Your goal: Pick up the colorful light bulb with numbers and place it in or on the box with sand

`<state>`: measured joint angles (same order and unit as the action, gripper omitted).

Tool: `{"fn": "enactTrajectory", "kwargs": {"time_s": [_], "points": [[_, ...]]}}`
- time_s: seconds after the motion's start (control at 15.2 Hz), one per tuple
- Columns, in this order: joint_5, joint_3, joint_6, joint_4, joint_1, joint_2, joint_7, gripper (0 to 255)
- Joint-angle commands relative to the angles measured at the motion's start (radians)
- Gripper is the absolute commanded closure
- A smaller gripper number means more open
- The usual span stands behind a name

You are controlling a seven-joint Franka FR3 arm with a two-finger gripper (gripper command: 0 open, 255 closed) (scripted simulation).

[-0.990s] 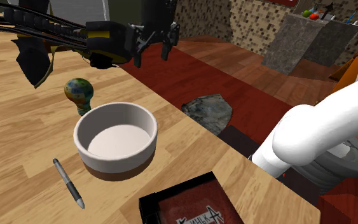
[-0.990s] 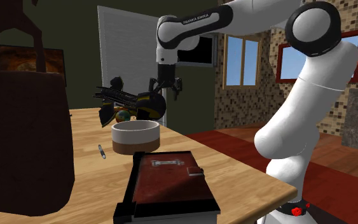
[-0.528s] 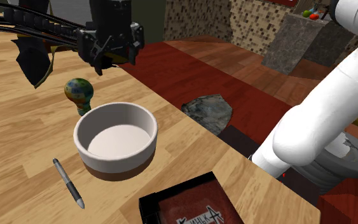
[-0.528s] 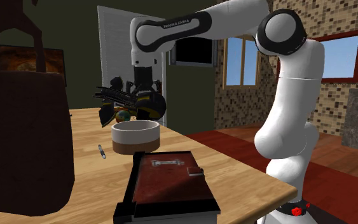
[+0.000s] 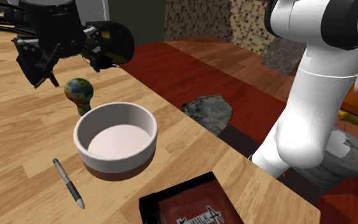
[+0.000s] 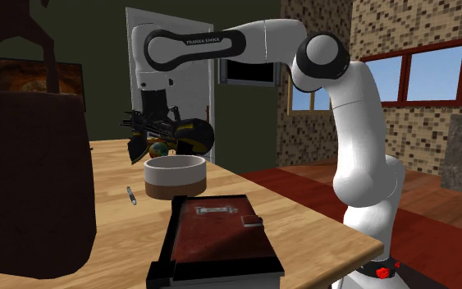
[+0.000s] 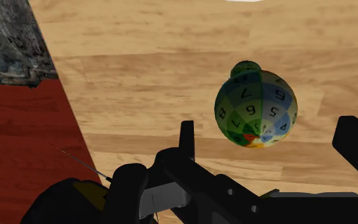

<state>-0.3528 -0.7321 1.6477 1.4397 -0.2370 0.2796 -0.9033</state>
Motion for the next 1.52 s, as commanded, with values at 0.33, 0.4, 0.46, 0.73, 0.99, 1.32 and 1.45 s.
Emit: {"fn": "enactTrajectory", "kwargs": {"time_s": [0.33, 0.4, 0.46, 0.73, 0.99, 1.32, 1.45], "points": [[-0.017, 0.007, 0.082, 0.072, 0.004, 0.018, -0.02, 0], [-0.017, 0.008, 0.089, 0.08, 0.006, 0.018, -0.02, 0], [-0.017, 0.008, 0.089, 0.08, 0.006, 0.018, -0.02, 0], [-0.017, 0.008, 0.089, 0.08, 0.006, 0.018, -0.02, 0], [-0.017, 0.008, 0.089, 0.08, 0.006, 0.018, -0.02, 255], [-0.017, 0.008, 0.089, 0.08, 0.006, 0.018, -0.02, 255], [-0.017, 0.008, 0.089, 0.08, 0.006, 0.018, -0.02, 255]]}}
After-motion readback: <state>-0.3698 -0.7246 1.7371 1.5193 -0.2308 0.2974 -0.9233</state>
